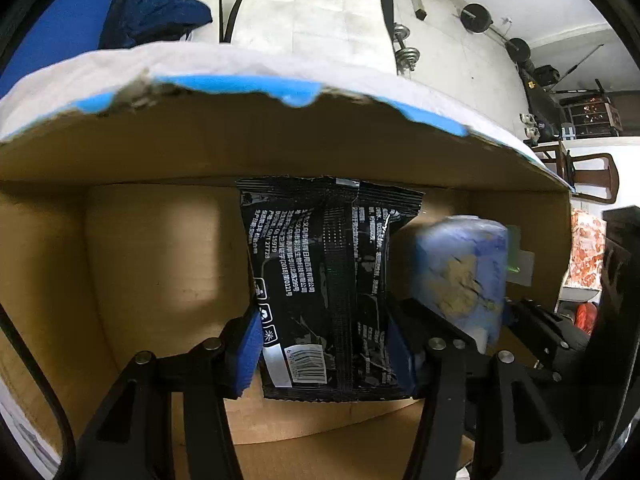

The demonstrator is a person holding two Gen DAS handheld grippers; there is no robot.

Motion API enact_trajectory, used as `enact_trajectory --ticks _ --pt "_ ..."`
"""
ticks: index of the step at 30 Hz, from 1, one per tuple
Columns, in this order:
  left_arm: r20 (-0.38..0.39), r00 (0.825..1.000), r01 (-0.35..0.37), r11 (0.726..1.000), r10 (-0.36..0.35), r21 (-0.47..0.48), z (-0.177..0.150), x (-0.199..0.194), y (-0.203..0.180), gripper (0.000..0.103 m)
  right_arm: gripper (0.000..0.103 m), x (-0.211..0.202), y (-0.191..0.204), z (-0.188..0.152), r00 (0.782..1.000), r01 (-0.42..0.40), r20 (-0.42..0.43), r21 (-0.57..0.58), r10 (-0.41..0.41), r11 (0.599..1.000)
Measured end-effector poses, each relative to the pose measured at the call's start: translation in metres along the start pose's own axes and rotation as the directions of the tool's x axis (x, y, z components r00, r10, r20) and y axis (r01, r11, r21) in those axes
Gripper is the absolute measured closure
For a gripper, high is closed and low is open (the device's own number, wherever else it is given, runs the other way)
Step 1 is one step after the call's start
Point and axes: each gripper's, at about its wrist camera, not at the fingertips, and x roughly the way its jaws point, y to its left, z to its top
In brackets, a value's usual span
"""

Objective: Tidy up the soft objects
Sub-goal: 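Carry both packs into the box and open both tools to release them, then grasp the yellow panda bag with the left tool while the right tool grasps the white ONMAX pouch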

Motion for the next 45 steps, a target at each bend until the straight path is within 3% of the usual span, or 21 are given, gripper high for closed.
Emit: enact_trajectory --ticks 7,17,18,23,31,34,37,42,45 --pt "-0.006 0.999 -0.037 0.999 0.037 -0.004 -0.002 -0.004 -0.001 0.048 0.029 0.008 0.011 0.002 0.999 0.042 0.011 -0.010 -0.042 0.999" --pt "0.120 0.983 -0.138 0.990 0.139 -0.018 -0.033 -0.046 -0.004 0.010 0.015 -0.005 0.024 -0.013 0.998 0.056 0.018 -0.038 -0.056 0.998" --pt "0.137 0.979 -0.150 0.989 0.151 -0.019 -0.039 -0.052 -0.005 0.006 0.003 -0.013 0.029 -0.016 0.998 0.056 0.018 -0.042 -0.056 0.998" --pt "0.239 0.946 -0.221 0.975 0.221 -0.027 -0.076 -0.086 -0.013 0.003 0.000 -0.043 0.031 -0.043 0.994 0.103 0.045 -0.052 -0.101 0.993" --pt "0.351 0.902 -0.260 0.965 0.252 -0.027 -0.119 -0.118 -0.034 0.003 0.000 -0.082 0.024 -0.075 0.982 0.161 0.110 -0.051 -0.155 0.986" --pt "0.374 0.894 -0.252 0.967 0.245 -0.031 -0.138 -0.131 -0.041 0.003 0.000 -0.095 0.020 -0.094 0.976 0.176 0.140 -0.051 -0.167 0.983" --pt "0.395 0.879 -0.274 0.961 0.266 -0.037 -0.156 -0.141 -0.049 0.003 0.000 -0.115 0.016 -0.116 0.973 0.168 0.167 -0.048 -0.158 0.985" --pt "0.417 0.869 -0.267 0.962 0.266 -0.058 -0.182 -0.152 -0.059 0.003 0.000 -0.143 0.016 -0.144 0.970 0.153 0.202 -0.058 -0.139 0.986" --pt "0.436 0.851 -0.294 0.953 0.293 -0.066 -0.193 -0.158 -0.069 0.003 0.000 -0.158 0.016 -0.156 0.969 0.136 0.215 -0.070 -0.118 0.988"
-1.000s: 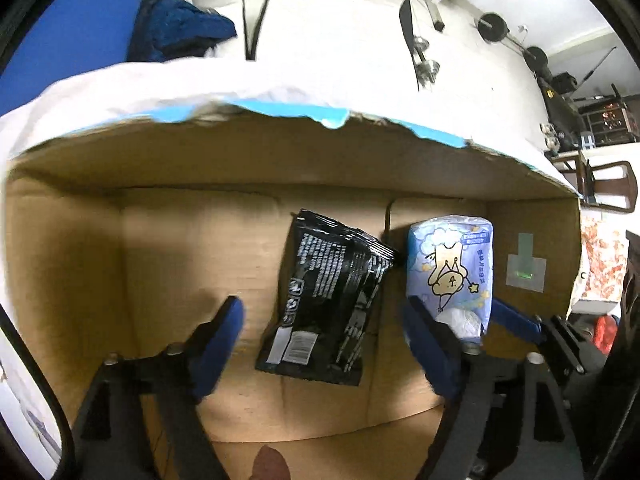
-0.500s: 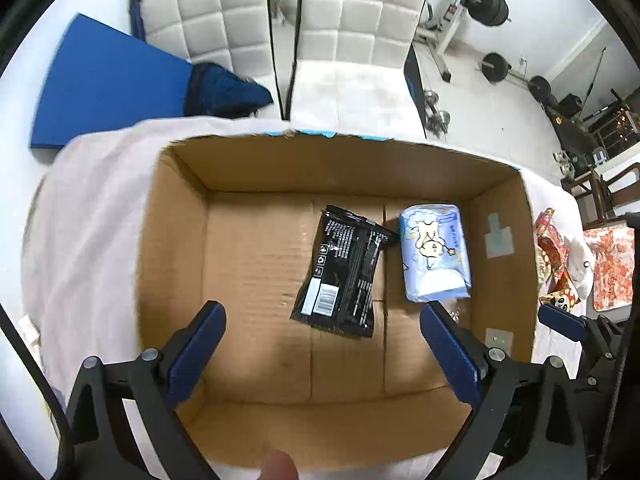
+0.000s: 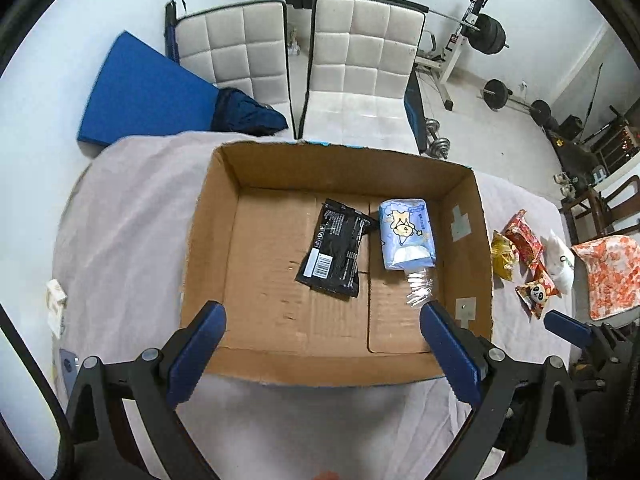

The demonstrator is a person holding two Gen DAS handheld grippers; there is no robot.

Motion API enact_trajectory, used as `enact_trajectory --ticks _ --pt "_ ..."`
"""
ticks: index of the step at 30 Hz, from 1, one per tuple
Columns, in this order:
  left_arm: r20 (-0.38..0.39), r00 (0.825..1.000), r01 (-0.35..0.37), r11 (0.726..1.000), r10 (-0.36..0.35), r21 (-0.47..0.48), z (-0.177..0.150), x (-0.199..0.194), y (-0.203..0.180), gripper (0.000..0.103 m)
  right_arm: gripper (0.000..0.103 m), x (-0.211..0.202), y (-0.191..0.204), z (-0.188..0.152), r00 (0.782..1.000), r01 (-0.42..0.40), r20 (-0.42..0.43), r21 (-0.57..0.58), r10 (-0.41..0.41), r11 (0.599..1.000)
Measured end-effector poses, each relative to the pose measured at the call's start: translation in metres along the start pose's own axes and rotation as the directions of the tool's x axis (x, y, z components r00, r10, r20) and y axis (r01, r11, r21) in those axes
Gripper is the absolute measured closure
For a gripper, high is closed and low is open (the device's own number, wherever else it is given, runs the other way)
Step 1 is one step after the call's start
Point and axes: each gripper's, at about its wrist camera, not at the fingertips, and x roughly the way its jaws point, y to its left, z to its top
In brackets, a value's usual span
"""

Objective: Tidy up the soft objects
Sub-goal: 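Grasp the yellow panda bag with the left tool while the right tool grasps the white ONMAX pouch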

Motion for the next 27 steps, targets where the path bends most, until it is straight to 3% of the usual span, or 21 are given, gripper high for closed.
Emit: enact_trajectory --ticks 7,12,18,23,27 --pt "0.022 1.000 -0.012 1.000 0.012 -0.012 -0.006 -0.026 -0.027 0.003 0.000 -0.036 -0.008 -0.011 0.997 -0.067 0.036 -0.030 0.068 0.997" --pt "0.035 0.999 -0.013 0.999 0.012 0.030 -0.001 -0.038 -0.069 0.003 0.000 -0.050 -0.040 -0.014 0.994 -0.103 0.045 -0.012 0.104 0.995" --pt "0.011 0.999 0.031 0.990 -0.033 0.141 0.020 -0.024 -0.155 0.003 0.000 -0.054 -0.142 -0.010 0.995 -0.092 0.047 0.127 0.087 0.988" --pt "-0.090 0.992 0.104 0.969 -0.086 0.223 0.035 0.024 -0.234 0.003 0.000 -0.039 -0.258 0.001 1.000 0.010 0.025 0.289 -0.018 0.957" --pt "-0.156 0.986 0.107 0.951 -0.063 0.290 0.044 0.077 -0.287 0.003 0.000 -0.005 -0.343 0.007 0.999 0.036 -0.033 0.408 -0.025 0.912"
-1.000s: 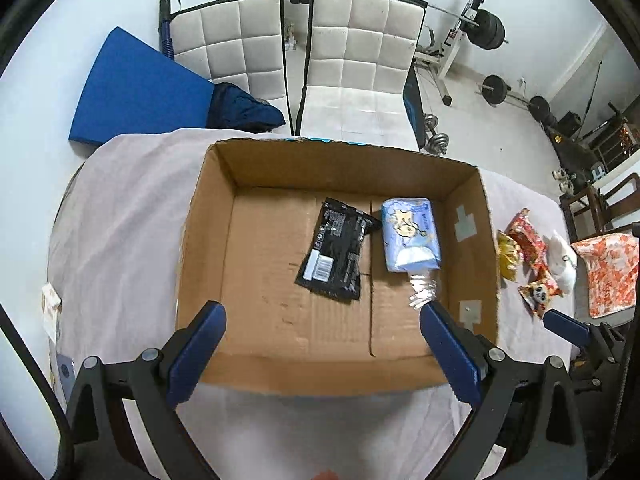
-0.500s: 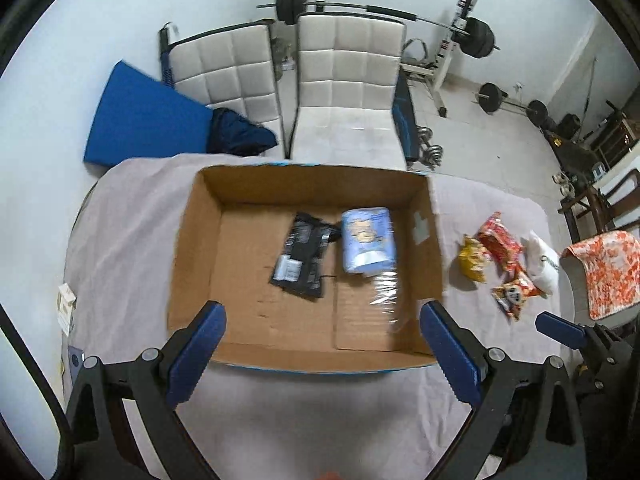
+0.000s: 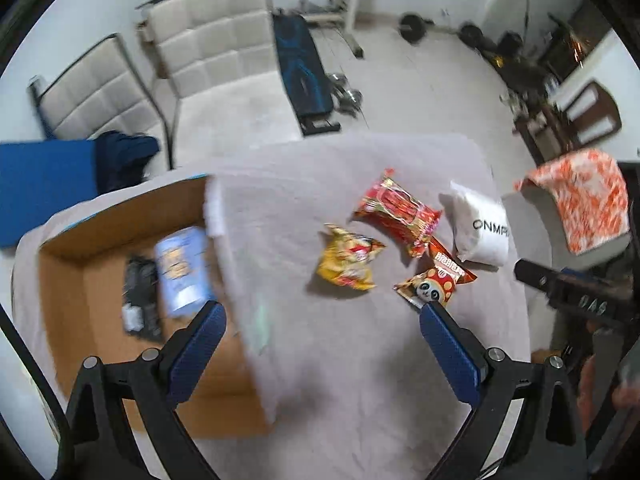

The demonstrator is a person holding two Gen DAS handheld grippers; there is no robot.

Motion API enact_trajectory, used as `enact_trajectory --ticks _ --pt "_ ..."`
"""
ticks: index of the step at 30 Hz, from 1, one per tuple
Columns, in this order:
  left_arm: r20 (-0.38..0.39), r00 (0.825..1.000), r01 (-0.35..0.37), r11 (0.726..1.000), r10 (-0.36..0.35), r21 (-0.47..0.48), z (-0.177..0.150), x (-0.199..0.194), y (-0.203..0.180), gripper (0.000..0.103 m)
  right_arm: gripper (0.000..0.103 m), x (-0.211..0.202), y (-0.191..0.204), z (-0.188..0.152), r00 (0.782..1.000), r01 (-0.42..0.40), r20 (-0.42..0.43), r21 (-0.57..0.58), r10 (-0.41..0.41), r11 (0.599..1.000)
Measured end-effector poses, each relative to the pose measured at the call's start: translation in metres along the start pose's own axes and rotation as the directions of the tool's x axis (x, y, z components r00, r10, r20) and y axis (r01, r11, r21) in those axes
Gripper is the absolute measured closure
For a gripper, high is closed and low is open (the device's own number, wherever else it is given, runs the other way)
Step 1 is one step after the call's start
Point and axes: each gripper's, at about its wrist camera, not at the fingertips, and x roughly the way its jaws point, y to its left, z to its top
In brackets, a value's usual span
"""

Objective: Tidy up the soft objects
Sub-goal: 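Grasp the yellow panda bag with the left tool while the right tool grasps the white ONMAX pouch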

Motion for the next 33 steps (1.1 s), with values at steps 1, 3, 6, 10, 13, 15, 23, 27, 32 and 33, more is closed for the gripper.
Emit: enact_trajectory --ticks 1,3,6,10,13,15,23,27,32,33 --pt "-0.027 1.000 -0.005 1.000 0.006 0.018 0.008 0.017 -0.009 0.003 0.000 0.013 -0.017 0.009 1.000 -0.006 -0.022 0.024 0.007 1.000" --pt "-0.071 0.997 -0.007 0.999 0.009 0.035 0.018 0.044 -0.017 0.003 0.000 0.032 -0.039 0.022 0.998 0.002 -0.057 0.042 0.000 0.999" --pt "-0.141 0.989 -0.025 0.997 0.035 0.074 0.033 0.088 -0.027 0.004 0.000 0.062 -0.062 0.038 0.994 0.017 -0.110 0.049 -0.011 0.999" --pt "-0.218 0.976 -0.005 0.996 0.025 0.091 0.046 0.127 -0.030 0.004 0.000 0.096 -0.071 0.055 0.986 0.024 -0.166 0.036 -0.018 0.999" --pt "-0.259 0.966 0.013 0.996 0.012 0.092 0.049 0.148 -0.035 0.004 0.000 0.120 -0.071 0.069 0.979 0.023 -0.204 0.033 -0.016 0.999" --pt "-0.283 0.959 0.022 0.996 0.004 0.092 0.049 0.161 -0.039 0.004 0.000 0.134 -0.071 0.076 0.973 0.016 -0.232 0.036 -0.008 0.999" --pt "-0.323 0.946 0.010 0.993 0.028 0.116 0.042 0.189 -0.046 0.034 0.000 0.171 -0.071 0.096 0.946 0.001 -0.323 0.060 0.019 0.998" --pt "-0.330 0.944 0.022 0.998 -0.001 0.061 0.041 0.191 -0.035 0.053 0.006 0.180 -0.069 0.099 0.940 0.024 -0.340 0.053 -0.004 0.998" --pt "-0.333 0.942 0.048 0.999 -0.049 -0.010 0.034 0.194 -0.017 0.059 0.013 0.196 -0.070 0.103 0.923 0.061 -0.382 0.027 -0.046 0.998" --pt "-0.331 0.943 0.047 0.999 -0.049 -0.014 0.035 0.196 -0.015 0.059 0.013 0.198 -0.072 0.104 0.921 0.064 -0.386 0.026 -0.049 0.998"
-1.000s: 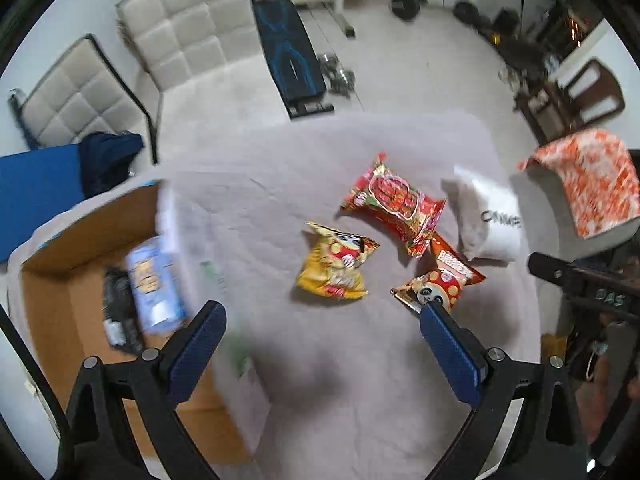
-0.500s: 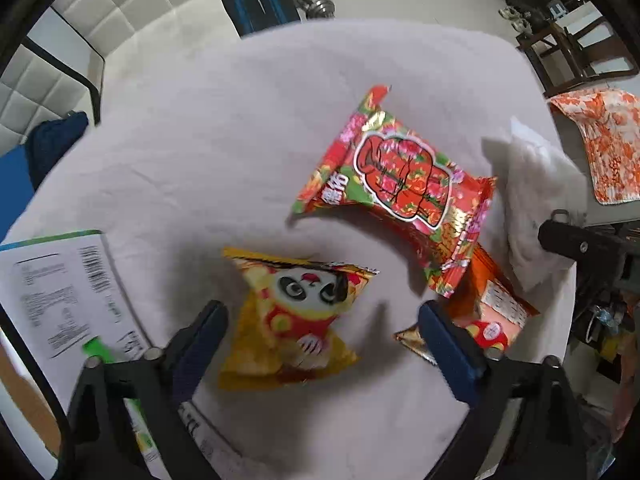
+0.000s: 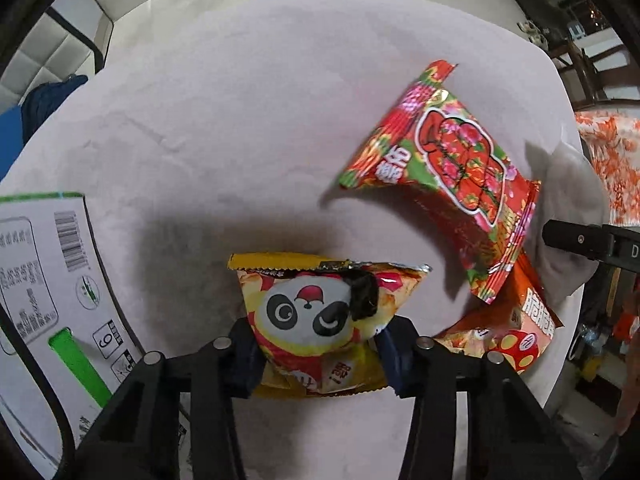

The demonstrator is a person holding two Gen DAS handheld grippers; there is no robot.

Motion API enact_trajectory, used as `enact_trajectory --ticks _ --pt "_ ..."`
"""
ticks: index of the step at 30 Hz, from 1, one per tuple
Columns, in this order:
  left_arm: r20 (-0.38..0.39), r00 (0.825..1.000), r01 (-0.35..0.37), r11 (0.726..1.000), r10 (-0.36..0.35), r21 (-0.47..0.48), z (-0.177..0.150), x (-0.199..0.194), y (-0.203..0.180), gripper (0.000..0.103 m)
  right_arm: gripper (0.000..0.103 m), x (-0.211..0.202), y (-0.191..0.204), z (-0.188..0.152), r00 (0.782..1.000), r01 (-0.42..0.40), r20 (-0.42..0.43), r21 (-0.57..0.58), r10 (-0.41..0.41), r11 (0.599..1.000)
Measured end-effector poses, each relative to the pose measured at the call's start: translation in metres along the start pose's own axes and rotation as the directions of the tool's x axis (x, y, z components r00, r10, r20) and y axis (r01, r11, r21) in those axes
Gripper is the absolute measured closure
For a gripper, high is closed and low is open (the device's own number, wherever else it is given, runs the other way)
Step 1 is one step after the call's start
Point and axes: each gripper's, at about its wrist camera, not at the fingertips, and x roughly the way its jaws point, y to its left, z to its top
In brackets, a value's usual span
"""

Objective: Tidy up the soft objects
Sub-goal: 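Carry both into the box and open both tools to release them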

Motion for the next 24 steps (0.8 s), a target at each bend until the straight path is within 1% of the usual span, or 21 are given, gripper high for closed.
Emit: enact_trajectory --ticks 3,8,10,11,16,21,24 --pt "0.018 1.000 -0.001 1.000 0.002 -0.010 -0.006 0.001 0.002 0.060 0.015 0.007 -0.004 0.005 1.000 -0.009 -0.016 0.010 0.009 1.000" --pt "0.045 0.999 -0.003 0.999 0.004 -0.032 -0.019 -0.003 0.002 0.062 0.020 0.009 -0.007 0.007 1.000 0.001 -0.004 -0.007 -0.001 1.000" --pt "0.069 0.997 -0.014 0.999 0.017 -0.044 -0.034 -0.011 0.005 0.063 0.021 0.007 -0.003 0.005 1.000 0.014 0.007 -0.021 -0.013 1.000" --pt "0.082 0.996 -0.025 0.999 0.028 -0.047 -0.040 -0.015 0.004 0.063 0.022 0.006 -0.002 0.003 1.000 0.020 0.015 -0.028 -0.020 0.999" --pt "0.131 0.989 -0.062 0.996 0.071 -0.070 -0.053 -0.029 -0.001 0.063 0.024 -0.001 0.005 -0.011 0.996 0.072 0.059 -0.070 -0.068 0.995" --pt "0.192 0.978 -0.061 0.994 0.078 -0.094 -0.075 -0.051 -0.007 0.063 0.024 -0.008 0.005 -0.029 0.994 0.072 0.093 -0.074 -0.065 0.995" --pt "0.223 0.972 -0.059 0.994 0.080 -0.097 -0.084 -0.066 -0.010 0.063 0.025 -0.019 0.005 -0.041 0.989 0.078 0.134 -0.078 -0.067 0.994"
